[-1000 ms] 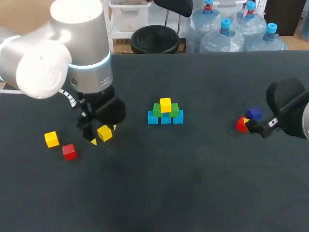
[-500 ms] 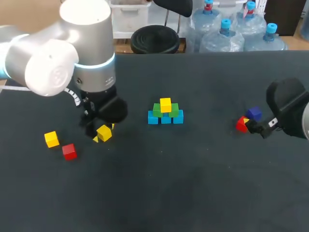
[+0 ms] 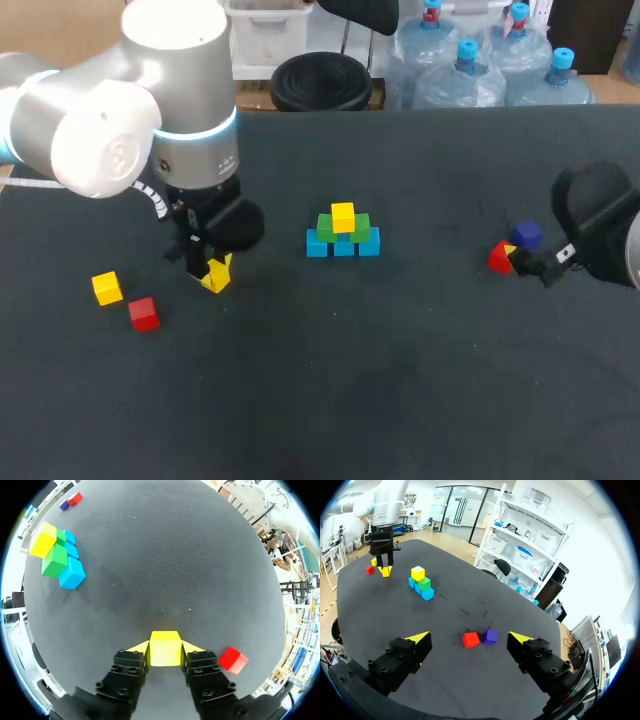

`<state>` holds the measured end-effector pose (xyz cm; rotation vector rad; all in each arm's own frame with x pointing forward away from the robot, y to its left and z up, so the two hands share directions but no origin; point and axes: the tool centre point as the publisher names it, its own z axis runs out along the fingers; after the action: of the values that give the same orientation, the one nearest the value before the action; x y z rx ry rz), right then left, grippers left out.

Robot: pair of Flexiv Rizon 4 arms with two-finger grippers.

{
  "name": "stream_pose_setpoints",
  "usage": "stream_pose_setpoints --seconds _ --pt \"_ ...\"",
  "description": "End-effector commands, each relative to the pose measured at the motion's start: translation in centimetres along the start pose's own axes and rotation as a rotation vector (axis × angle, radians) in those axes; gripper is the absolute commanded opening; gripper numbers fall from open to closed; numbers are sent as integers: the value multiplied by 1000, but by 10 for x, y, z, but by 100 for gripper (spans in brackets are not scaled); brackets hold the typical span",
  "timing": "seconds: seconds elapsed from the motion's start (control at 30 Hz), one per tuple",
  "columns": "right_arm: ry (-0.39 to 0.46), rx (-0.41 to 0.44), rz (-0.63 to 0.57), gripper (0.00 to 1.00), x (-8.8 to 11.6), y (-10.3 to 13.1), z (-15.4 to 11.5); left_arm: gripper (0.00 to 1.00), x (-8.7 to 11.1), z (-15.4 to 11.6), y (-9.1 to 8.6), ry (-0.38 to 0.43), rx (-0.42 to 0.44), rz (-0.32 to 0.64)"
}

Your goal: Place the blue cubes, place green cubes on the blue cubes, place the yellow cubes on the green cubes, then place the red cubes on the yellow cubes, and place purple cube on the red cubes.

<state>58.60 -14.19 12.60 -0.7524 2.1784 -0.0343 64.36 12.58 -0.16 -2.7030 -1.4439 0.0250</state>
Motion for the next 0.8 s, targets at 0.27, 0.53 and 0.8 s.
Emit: stream_pose_setpoints --seconds 0.27,0.53,0.8 --pt "-11 0 2 100 2 0 1 0 -11 -57 9 -47 91 -157" --pt "-11 0 2 100 2 0 1 0 -15 -83 20 -61 107 -218" --pt "-11 0 2 100 2 0 1 0 -20 -95 37 -117 112 -290"
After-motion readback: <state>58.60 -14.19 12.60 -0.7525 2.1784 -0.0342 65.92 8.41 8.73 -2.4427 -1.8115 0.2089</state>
